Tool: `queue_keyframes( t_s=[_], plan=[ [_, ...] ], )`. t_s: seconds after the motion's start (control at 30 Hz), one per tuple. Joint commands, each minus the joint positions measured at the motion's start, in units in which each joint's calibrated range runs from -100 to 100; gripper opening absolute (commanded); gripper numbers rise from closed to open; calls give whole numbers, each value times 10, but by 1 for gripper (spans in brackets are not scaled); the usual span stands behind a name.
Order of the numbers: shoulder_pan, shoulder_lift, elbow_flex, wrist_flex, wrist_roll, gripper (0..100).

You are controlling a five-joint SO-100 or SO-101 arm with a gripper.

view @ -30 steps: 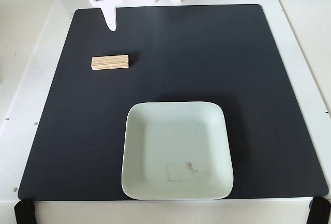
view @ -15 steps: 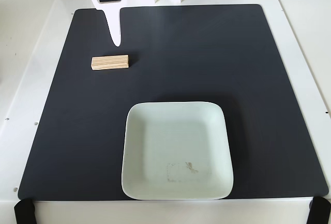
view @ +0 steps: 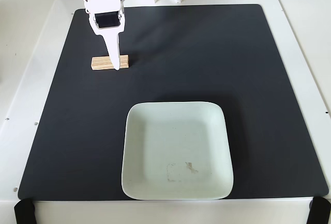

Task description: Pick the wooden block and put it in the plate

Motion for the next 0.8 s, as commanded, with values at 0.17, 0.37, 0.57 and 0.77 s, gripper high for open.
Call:
queue_keyframes(
  t_s=[0.17, 0.37, 0.57, 0.77],
  plan=[
    [28, 34, -21, -20, 2, 31],
    [29, 87, -75, -14, -2, 31],
    [29, 120, -95, -14, 2, 27],
    [29, 127, -91, -14, 2, 18]
  ],
)
